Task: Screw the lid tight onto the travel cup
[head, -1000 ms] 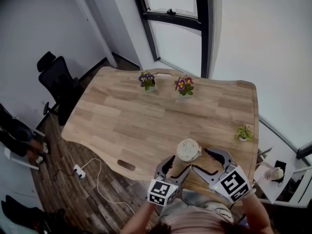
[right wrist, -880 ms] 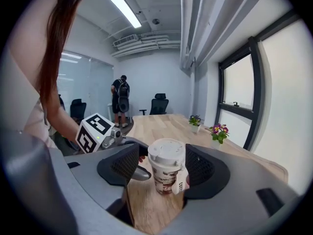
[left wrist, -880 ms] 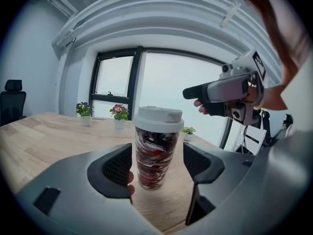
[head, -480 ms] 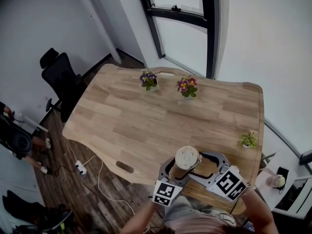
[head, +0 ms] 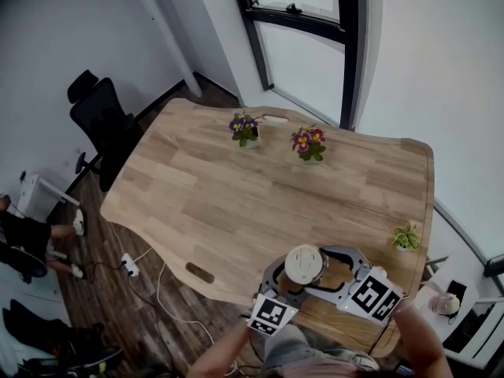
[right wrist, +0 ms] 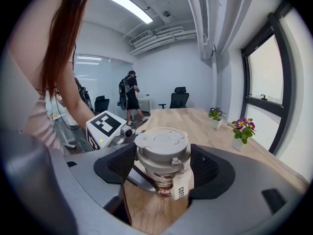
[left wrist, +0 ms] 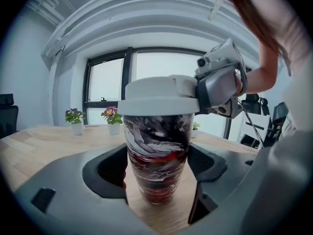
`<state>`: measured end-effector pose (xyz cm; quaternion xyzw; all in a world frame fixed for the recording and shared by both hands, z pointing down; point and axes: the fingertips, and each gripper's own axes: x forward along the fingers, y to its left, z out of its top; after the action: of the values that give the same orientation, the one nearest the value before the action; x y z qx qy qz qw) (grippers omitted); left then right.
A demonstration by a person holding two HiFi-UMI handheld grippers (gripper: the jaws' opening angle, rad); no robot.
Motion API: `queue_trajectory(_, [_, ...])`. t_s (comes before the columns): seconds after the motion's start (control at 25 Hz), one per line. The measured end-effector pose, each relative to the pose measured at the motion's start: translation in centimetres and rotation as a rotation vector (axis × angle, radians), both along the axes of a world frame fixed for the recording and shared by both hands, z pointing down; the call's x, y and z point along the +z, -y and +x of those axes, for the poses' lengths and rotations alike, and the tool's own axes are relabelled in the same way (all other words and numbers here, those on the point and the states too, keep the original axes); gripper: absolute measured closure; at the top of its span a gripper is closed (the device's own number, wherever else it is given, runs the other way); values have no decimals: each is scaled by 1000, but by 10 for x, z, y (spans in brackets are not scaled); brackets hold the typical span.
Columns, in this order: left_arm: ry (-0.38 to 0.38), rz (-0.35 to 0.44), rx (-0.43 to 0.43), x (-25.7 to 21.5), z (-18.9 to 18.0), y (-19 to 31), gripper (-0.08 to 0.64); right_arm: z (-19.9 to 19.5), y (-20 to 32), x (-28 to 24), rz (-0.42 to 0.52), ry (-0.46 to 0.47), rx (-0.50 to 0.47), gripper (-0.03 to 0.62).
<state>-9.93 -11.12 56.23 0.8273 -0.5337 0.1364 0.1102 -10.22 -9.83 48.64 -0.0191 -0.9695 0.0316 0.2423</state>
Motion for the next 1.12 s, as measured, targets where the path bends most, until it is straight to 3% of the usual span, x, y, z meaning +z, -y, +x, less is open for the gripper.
queue_trajectory(0.44, [25, -32, 22, 2, 2, 0, 209, 0, 2, 6, 44, 7, -15, 275])
queue_trajectory(0.84, [33, -42, 47, 4, 5, 1, 209, 3, 2, 7, 80, 39, 204, 275])
queue_trajectory(1.12, [38, -43, 75, 4, 7, 1, 209, 5, 2, 8, 78, 4, 315, 275])
